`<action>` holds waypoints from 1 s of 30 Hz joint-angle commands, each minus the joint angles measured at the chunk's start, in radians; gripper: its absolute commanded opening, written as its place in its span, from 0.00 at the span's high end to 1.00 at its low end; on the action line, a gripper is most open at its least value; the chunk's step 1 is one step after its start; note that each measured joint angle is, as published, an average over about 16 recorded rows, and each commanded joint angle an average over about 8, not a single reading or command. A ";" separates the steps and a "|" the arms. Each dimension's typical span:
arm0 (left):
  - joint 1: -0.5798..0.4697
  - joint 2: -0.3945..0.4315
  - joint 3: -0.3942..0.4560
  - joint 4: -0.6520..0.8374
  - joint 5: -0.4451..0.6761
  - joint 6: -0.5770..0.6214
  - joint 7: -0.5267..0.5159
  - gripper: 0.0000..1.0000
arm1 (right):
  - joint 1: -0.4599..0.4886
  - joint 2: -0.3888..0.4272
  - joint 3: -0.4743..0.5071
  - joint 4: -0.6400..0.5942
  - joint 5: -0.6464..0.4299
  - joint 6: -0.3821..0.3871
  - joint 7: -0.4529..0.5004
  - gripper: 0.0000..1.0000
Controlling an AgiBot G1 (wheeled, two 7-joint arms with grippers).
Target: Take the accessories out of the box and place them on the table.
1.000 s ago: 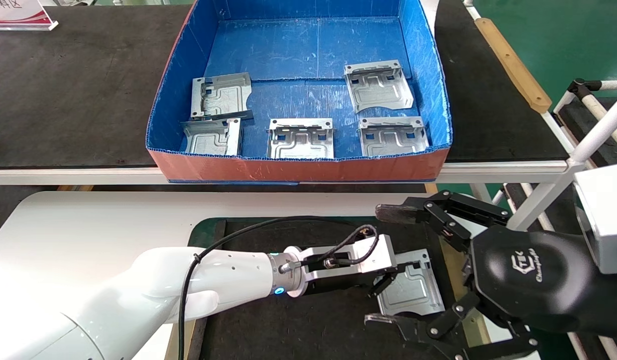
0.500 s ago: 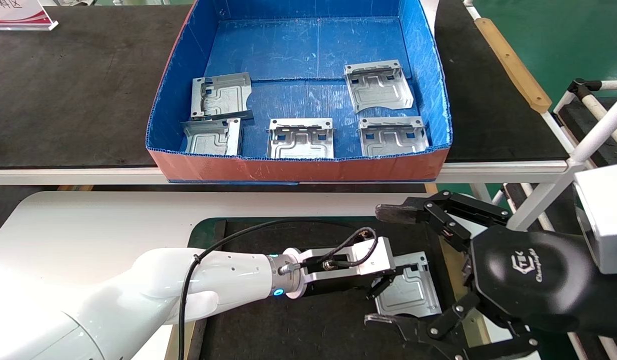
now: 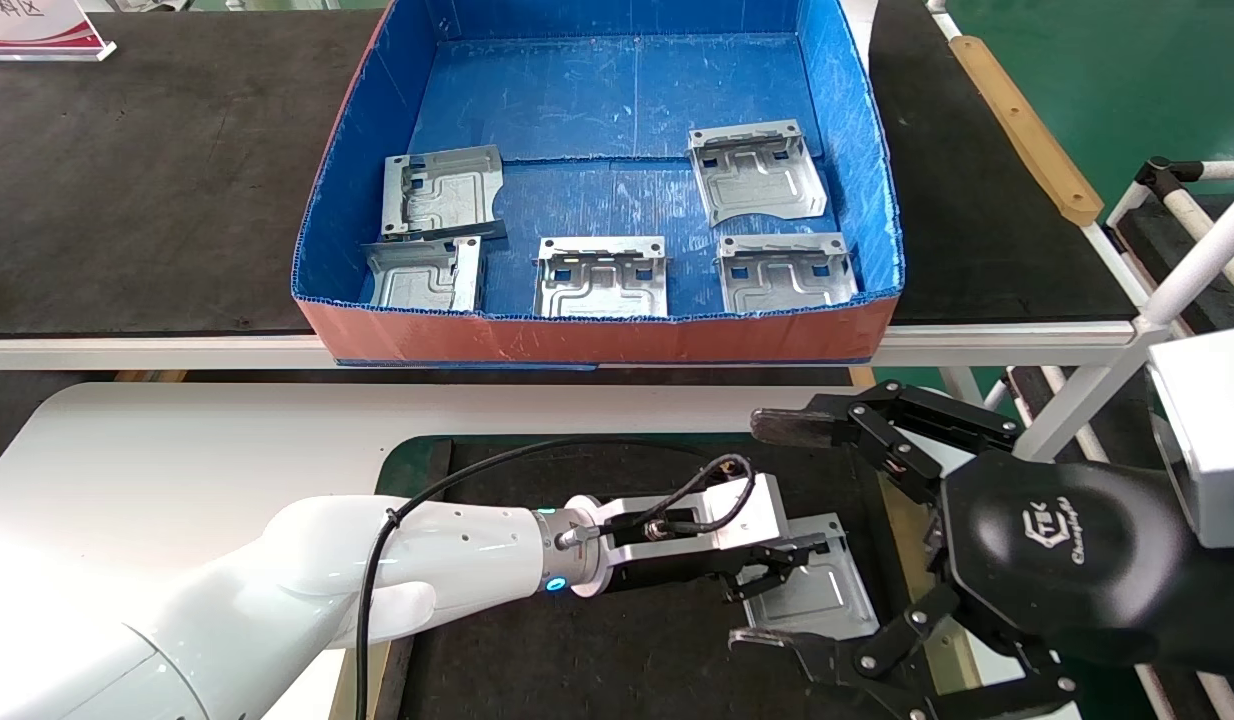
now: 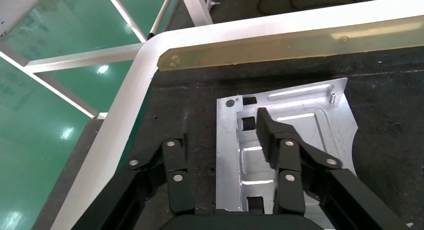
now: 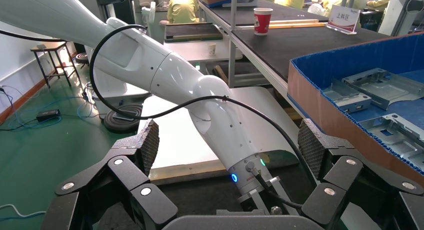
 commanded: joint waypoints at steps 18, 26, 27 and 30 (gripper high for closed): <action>0.050 -0.113 -0.151 -0.094 0.001 0.126 -0.102 0.00 | 0.000 0.000 0.000 0.000 0.000 0.000 0.000 0.00; 0.095 -0.214 -0.284 -0.179 0.000 0.238 -0.193 0.00 | 0.000 0.000 0.000 0.000 0.000 0.000 0.000 0.00; 0.100 -0.226 -0.301 -0.190 -0.001 0.252 -0.204 0.00 | 0.000 0.000 0.000 0.000 0.000 0.000 0.000 0.00; 0.117 -0.264 -0.351 -0.222 -0.001 0.294 -0.238 0.00 | 0.000 0.000 0.000 0.000 0.000 0.000 0.000 0.00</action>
